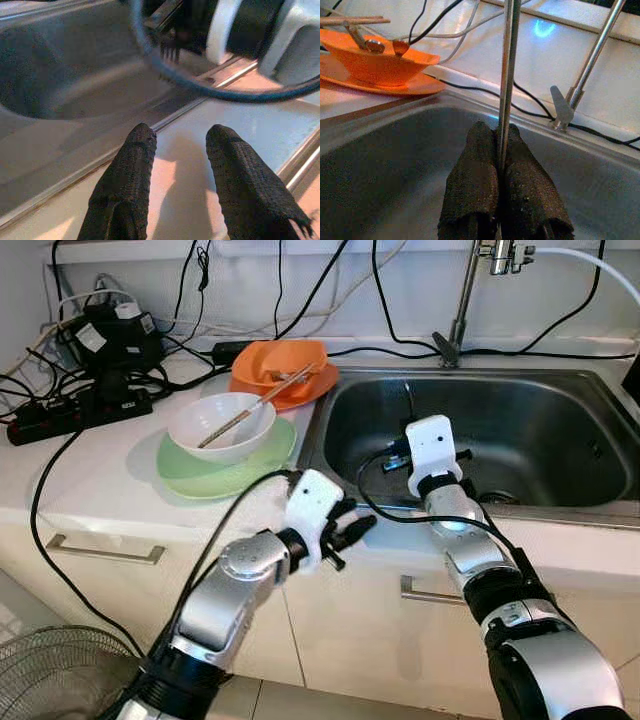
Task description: Kitchen organization
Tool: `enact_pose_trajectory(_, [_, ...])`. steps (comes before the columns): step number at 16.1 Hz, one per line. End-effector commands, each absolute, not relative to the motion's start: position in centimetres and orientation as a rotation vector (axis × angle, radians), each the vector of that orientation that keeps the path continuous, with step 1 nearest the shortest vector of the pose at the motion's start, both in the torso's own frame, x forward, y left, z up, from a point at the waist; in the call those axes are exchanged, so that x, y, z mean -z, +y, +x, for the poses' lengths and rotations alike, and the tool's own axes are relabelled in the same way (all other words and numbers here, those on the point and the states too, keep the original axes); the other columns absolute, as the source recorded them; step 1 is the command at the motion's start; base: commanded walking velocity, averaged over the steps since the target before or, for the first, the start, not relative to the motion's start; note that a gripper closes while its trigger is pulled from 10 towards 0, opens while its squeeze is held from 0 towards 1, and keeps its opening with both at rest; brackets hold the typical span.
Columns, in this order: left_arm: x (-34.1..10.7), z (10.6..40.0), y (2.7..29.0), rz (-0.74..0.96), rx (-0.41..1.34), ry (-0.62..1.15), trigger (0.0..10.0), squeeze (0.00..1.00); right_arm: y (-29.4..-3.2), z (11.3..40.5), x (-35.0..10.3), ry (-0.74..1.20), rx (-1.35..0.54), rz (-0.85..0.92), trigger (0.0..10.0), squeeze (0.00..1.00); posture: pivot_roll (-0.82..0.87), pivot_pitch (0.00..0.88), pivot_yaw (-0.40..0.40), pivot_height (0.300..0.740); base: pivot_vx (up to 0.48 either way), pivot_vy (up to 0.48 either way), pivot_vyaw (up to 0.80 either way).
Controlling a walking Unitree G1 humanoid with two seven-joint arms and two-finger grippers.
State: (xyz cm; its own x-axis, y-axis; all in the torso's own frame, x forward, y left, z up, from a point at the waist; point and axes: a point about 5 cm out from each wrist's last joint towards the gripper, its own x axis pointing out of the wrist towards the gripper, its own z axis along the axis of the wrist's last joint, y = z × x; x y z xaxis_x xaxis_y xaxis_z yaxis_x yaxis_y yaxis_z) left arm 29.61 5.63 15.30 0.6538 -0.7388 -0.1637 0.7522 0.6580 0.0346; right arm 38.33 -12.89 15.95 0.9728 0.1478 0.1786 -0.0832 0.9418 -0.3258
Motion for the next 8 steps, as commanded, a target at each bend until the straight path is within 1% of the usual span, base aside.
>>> enact_pose_trajectory(1, [-15.61,29.43,5.67,0.114,0.851,0.133,10.0,0.0,-12.51,38.5,-16.62,-0.234,-0.124,-0.324,10.0,0.0,0.1,0.02,0.091,0.74,0.0,0.0,0.0])
enact_pose_trajectory(6, [-15.47,28.99,5.48,0.108,0.862,0.145,10.0,0.0,-12.36,38.37,-15.97,-0.216,-0.13,-0.321,10.0,0.0,0.1,0.015,0.097,0.74,0.0,0.0,0.0])
enact_pose_trajectory(7, [-15.47,28.99,5.51,0.11,0.861,0.146,10.0,0.0,-12.39,38.35,-15.9,-0.215,-0.129,-0.319,10.0,0.02,0.1,0.014,0.098,0.74,0.0,0.0,0.0])
enact_pose_trajectory(8, [-15.48,28.98,5.55,0.11,0.86,0.146,10.0,0.0,-12.45,38.29,-15.82,-0.216,-0.129,-0.318,10.0,0.25,0.1,0.011,0.097,0.74,0.0,0.0,0.0])
